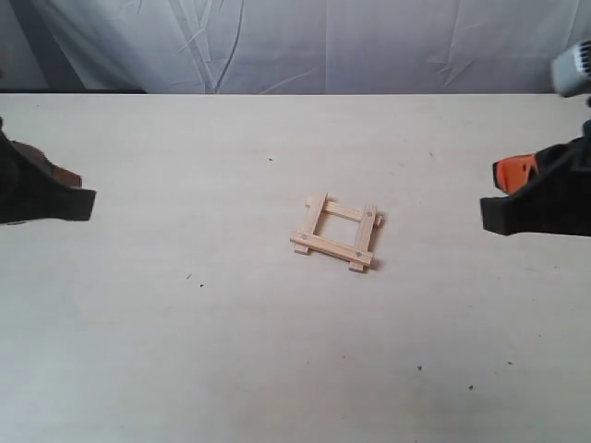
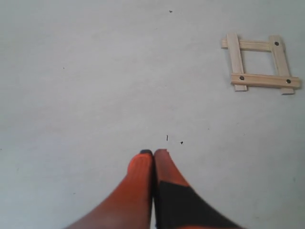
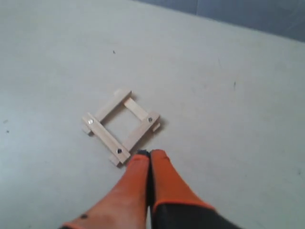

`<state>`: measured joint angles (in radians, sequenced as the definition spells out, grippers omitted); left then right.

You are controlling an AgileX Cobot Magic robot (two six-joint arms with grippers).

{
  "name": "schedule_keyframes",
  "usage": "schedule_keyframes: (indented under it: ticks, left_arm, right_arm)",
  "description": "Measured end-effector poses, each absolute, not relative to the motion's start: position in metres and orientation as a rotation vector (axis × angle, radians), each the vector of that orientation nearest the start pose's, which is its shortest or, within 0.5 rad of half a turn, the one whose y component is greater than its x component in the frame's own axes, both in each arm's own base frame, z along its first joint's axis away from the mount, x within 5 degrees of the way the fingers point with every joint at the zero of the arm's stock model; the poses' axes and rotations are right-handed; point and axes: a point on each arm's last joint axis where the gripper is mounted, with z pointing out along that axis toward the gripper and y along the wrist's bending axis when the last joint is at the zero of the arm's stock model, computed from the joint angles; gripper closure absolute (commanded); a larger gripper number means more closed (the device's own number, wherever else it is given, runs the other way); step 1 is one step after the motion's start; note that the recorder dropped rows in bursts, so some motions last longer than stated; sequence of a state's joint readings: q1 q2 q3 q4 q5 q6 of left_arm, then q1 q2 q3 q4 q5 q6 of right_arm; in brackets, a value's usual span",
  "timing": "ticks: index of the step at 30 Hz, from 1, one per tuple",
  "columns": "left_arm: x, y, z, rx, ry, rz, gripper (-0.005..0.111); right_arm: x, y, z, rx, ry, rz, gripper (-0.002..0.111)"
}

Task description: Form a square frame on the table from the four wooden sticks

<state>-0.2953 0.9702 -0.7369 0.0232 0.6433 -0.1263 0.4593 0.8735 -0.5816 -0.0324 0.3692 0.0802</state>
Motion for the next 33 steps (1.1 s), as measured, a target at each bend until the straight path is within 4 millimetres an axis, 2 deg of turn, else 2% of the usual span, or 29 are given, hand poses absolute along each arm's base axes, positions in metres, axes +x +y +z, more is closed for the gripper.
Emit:
schedule_keyframes:
  ticks: [6,12,21,25,33]
  left_arm:
    - [0.142,-0.044,0.296,0.184,2.239,-0.238,0.107]
    - [0.124,-0.035,0.306,0.204,2.151,-0.202,0.107]
    - [0.12,-0.032,0.31,0.226,2.119,-0.158,0.107]
    - [0.12,-0.032,0.31,0.229,2.118,-0.152,0.107]
    - [0.12,-0.031,0.31,0.24,2.115,-0.133,0.107]
  right_arm:
    - [0.124,0.059,0.291,-0.419,1.944,0.294,0.108]
    - [0.104,0.05,0.306,-0.385,1.831,0.325,0.108]
    - [0.096,0.046,0.311,-0.371,1.787,0.332,0.108]
    - [0.091,0.038,0.315,-0.298,1.764,0.335,0.108]
    - [0.06,0.012,0.329,-0.086,1.594,0.223,0.108]
